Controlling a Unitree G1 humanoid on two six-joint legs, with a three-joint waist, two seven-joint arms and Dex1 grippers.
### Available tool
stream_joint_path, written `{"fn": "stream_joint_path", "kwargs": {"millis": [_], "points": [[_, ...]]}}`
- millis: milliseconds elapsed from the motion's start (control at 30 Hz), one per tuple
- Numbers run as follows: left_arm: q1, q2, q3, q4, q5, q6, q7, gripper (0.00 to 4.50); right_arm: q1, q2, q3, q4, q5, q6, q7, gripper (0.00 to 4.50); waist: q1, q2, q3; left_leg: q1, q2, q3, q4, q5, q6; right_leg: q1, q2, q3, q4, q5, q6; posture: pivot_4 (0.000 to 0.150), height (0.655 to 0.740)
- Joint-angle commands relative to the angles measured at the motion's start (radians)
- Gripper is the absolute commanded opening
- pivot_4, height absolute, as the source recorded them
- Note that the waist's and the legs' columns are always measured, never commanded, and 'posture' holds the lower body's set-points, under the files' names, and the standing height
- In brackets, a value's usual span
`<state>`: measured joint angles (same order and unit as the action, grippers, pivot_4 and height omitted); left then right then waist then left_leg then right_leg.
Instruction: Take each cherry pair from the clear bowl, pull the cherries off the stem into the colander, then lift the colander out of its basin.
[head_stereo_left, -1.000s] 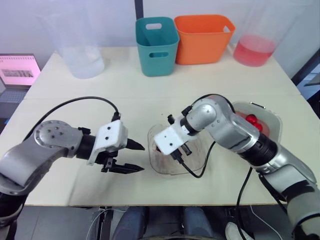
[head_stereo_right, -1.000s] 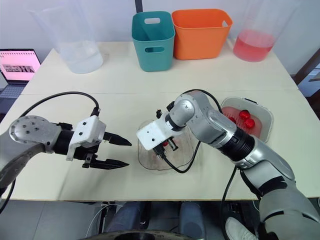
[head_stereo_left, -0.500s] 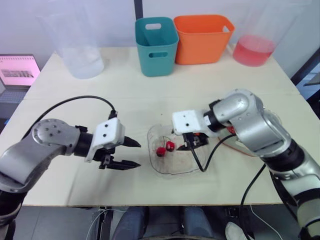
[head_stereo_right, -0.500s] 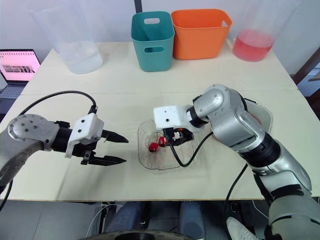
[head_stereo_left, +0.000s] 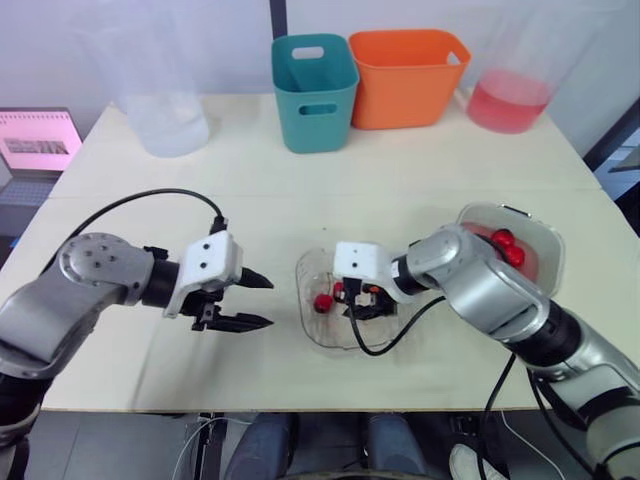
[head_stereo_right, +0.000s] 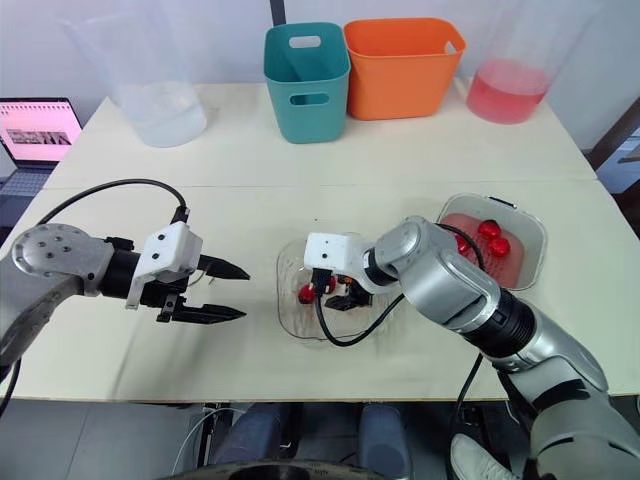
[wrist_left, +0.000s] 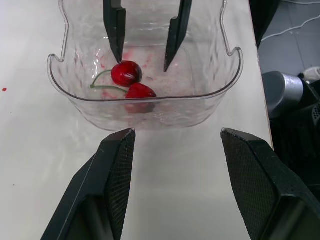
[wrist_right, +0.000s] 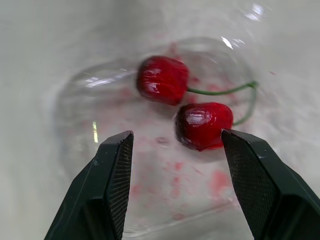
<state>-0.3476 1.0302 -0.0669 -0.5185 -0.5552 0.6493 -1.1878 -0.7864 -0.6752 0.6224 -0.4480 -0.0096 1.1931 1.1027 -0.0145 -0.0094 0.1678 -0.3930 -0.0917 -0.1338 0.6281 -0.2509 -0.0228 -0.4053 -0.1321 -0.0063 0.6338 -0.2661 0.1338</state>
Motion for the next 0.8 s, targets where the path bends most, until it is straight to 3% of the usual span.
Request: {"fn": "stream_joint_path", "kwargs": {"millis": [33,667,733,800], "points": [[-0.007,0.003,0.025,-0.023,-0.005,0.000,0.010,2.89,-0.005,0.007,0.002,0.001,0.025,0.015,-0.040,2.96,-0.001,0.000,0.000,0.000,0.000,0.000,0.000,0.000,0.000,0.000,0.000,0.000,0.000,0.000,0.000,0.150,0.7400],[-0.002,-0.004,0.010,-0.019,0.014,-0.016,0.025,2.89,-0.008,0.102,-0.027,0.100,0.146,0.093,-0.241,2.96,-0.002,0.000,0.000,0.000,0.000,0.000,0.000,0.000,0.000,0.000,0.000,0.000,0.000,0.000,0.000,0.150,0.7400],[0.002,-0.003,0.010,-0.021,0.016,-0.018,0.025,2.89,-0.008,0.103,-0.023,0.095,0.151,0.089,-0.255,2.41,-0.001,0.000,0.000,0.000,0.000,0.000,0.000,0.000,0.000,0.000,0.000,0.000,0.000,0.000,0.000,0.150,0.7400],[0.003,-0.003,0.010,-0.021,0.018,-0.020,0.024,2.89,-0.008,0.098,-0.019,0.089,0.156,0.085,-0.264,1.56,-0.001,0.000,0.000,0.000,0.000,0.000,0.000,0.000,0.000,0.000,0.000,0.000,0.000,0.000,0.000,0.150,0.7400]]}}
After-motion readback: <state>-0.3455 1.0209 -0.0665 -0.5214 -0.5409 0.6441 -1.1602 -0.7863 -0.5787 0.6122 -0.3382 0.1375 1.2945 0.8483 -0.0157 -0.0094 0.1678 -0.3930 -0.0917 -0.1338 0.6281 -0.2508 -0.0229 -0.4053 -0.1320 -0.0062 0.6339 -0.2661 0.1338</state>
